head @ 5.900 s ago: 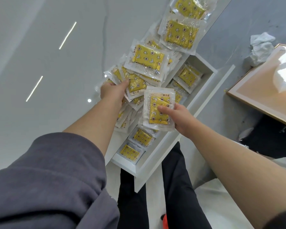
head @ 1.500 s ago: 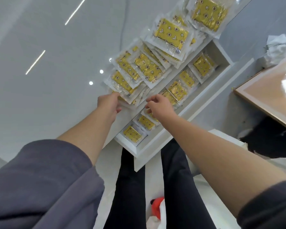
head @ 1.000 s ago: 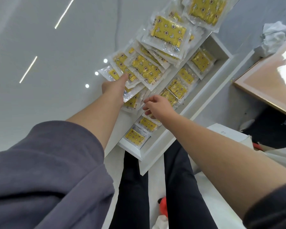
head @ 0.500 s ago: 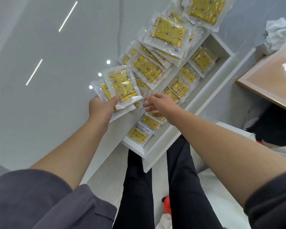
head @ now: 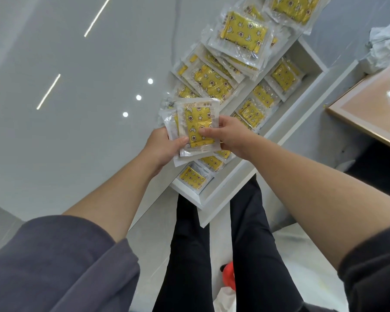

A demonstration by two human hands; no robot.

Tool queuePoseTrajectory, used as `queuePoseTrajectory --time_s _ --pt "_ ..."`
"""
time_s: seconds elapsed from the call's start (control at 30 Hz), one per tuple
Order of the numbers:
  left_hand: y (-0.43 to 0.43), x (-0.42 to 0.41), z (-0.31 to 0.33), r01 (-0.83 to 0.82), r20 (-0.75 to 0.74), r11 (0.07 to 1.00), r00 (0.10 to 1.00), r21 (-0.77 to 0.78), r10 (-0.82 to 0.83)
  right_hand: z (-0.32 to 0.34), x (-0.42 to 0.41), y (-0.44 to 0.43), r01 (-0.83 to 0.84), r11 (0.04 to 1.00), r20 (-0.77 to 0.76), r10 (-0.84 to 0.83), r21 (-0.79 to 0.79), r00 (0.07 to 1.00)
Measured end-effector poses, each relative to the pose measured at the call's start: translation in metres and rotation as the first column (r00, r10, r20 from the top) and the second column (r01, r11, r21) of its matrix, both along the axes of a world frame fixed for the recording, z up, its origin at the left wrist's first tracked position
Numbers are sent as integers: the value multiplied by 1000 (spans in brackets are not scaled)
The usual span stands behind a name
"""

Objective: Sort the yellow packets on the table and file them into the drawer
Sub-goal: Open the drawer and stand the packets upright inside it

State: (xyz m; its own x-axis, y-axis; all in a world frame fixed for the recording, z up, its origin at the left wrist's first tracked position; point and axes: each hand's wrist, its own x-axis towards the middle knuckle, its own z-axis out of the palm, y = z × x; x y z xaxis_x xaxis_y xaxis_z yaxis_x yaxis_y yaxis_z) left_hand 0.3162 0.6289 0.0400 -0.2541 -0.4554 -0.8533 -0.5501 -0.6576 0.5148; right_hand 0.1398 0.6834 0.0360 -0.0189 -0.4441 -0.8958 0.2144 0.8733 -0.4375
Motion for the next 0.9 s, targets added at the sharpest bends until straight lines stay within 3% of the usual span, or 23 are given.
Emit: queuePoseTrajectory --time_s 0.13,0.27,0.37,0.6,0.9 --pt "3 -3 -2 9 44 995 999 -95 -5 2 -4 5 69 998 -12 -69 7 998" --pt "-8 0 -14 159 414 911 910 -380 13 0 -19 10 127 992 -127 -123 22 984" --pt "-19 1 -28 254 534 912 844 -322 -47 0 -31 13 71 997 -184 -63 37 981" --pt "-31 -36 -38 304 552 910 827 -282 -105 2 -36 23 37 999 -178 -32 28 984" --pt "-39 -46 -45 455 687 854 706 -252 -173 1 -34 43 62 998 -198 -54 33 979"
